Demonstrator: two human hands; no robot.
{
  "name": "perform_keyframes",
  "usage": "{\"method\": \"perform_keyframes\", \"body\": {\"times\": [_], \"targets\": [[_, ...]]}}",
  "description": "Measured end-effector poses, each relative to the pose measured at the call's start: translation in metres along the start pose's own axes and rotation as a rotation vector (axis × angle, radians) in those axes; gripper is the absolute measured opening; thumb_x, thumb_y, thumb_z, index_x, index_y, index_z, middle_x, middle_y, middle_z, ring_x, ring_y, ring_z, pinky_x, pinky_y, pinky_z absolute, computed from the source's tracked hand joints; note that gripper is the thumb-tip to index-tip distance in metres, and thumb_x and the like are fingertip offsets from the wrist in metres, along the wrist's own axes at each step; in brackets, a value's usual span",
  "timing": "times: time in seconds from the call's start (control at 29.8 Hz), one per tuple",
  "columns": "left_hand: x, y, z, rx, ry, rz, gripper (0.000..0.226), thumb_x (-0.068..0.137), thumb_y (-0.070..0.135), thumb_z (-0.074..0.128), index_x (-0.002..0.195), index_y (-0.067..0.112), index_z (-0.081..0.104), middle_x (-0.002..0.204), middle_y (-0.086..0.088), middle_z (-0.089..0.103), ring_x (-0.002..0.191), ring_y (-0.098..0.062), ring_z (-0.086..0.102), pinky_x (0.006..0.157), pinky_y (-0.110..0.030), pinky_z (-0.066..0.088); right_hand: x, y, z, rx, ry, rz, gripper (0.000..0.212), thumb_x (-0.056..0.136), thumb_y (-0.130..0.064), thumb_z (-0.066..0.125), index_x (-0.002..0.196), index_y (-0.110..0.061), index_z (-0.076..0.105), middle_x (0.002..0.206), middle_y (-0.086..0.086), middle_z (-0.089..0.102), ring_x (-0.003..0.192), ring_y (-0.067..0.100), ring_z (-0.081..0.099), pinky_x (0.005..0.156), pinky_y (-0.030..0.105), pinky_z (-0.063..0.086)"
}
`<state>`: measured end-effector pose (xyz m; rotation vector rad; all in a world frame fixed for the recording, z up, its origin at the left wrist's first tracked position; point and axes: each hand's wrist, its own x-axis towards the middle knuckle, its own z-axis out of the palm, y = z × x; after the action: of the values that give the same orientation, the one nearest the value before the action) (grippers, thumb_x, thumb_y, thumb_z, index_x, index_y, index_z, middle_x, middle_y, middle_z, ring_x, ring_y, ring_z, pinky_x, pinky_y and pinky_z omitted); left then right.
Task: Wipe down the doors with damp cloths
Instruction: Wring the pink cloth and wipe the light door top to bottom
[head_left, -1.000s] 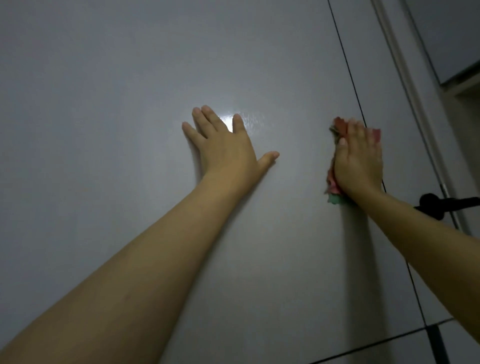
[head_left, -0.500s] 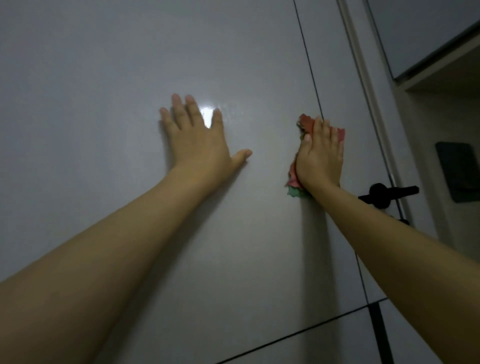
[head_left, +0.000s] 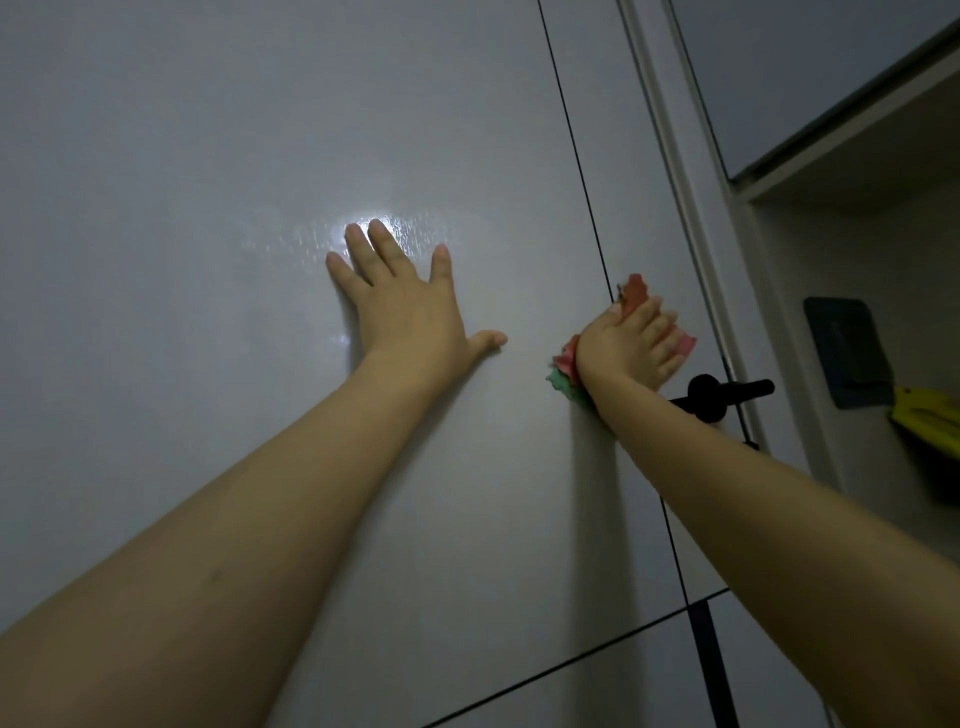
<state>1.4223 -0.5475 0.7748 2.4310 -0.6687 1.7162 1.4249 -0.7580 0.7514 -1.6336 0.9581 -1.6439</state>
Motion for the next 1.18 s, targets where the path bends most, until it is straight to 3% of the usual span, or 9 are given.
{"method": "perform_keyframes", "body": {"times": [0.27,0.5,0.71,0.77,0.94,1.18], "targets": [[0.002,0.000,0.004,0.019,0.027,-0.004,0.100,0.079,0.082,0.031,0.153,0.021,0.000,0.151,-0.036,-0.009,0.139,-0.054,-0.009,0.111,-0.064,0.000,0.052,-0.015,-0.016,0.114,-0.028,0.272,0.063,0.099,-0.048,0.011,0.151,-0.017,-0.005,0.159,0.013,-0.007,0.145,0.033,-0.007,0.115,0.053,-0.006],[0.004,0.001,0.005,0.031,0.049,-0.010,0.100,0.080,0.081,0.031,0.153,0.020,0.000,0.151,-0.037,-0.008,0.139,-0.054,-0.007,0.110,-0.064,0.001,0.031,-0.006,-0.004,0.057,-0.038,0.127,0.061,0.099,-0.048,0.010,0.152,-0.021,-0.003,0.159,0.012,-0.007,0.145,0.033,-0.008,0.114,0.051,-0.009],[0.002,0.001,0.005,0.039,0.045,-0.001,0.099,0.081,0.081,0.030,0.153,0.020,0.000,0.151,-0.037,-0.008,0.139,-0.054,-0.007,0.110,-0.064,0.001,0.024,-0.021,-0.018,0.103,-0.029,0.188,0.059,0.100,-0.044,0.010,0.152,-0.020,-0.004,0.159,0.013,-0.007,0.145,0.034,-0.007,0.115,0.054,-0.008],[0.001,0.000,0.004,0.028,0.043,0.007,0.099,0.080,0.081,0.032,0.153,0.020,0.001,0.151,-0.037,-0.008,0.139,-0.054,-0.008,0.110,-0.064,0.001,-0.005,-0.011,-0.011,0.072,-0.011,0.049,0.057,0.101,-0.043,0.010,0.152,-0.020,-0.002,0.159,0.011,-0.005,0.145,0.032,-0.006,0.116,0.050,-0.007],[0.002,0.000,0.004,0.020,0.033,0.014,0.102,0.077,0.083,0.033,0.153,0.022,0.000,0.152,-0.035,-0.009,0.140,-0.052,-0.009,0.112,-0.062,0.000,-0.083,0.061,-0.007,0.016,-0.016,-0.561,0.059,0.097,-0.044,0.009,0.152,-0.025,-0.001,0.160,0.003,-0.003,0.146,0.019,-0.008,0.116,0.036,-0.011],[0.002,-0.001,0.005,0.025,0.044,0.006,0.102,0.076,0.084,0.033,0.153,0.024,0.002,0.153,-0.034,-0.007,0.141,-0.051,-0.008,0.112,-0.061,0.001,-0.091,0.071,-0.009,0.045,-0.021,-0.606,0.058,0.097,-0.040,0.011,0.152,-0.021,0.003,0.160,0.003,0.001,0.146,0.017,-0.007,0.119,0.037,-0.006]]}}
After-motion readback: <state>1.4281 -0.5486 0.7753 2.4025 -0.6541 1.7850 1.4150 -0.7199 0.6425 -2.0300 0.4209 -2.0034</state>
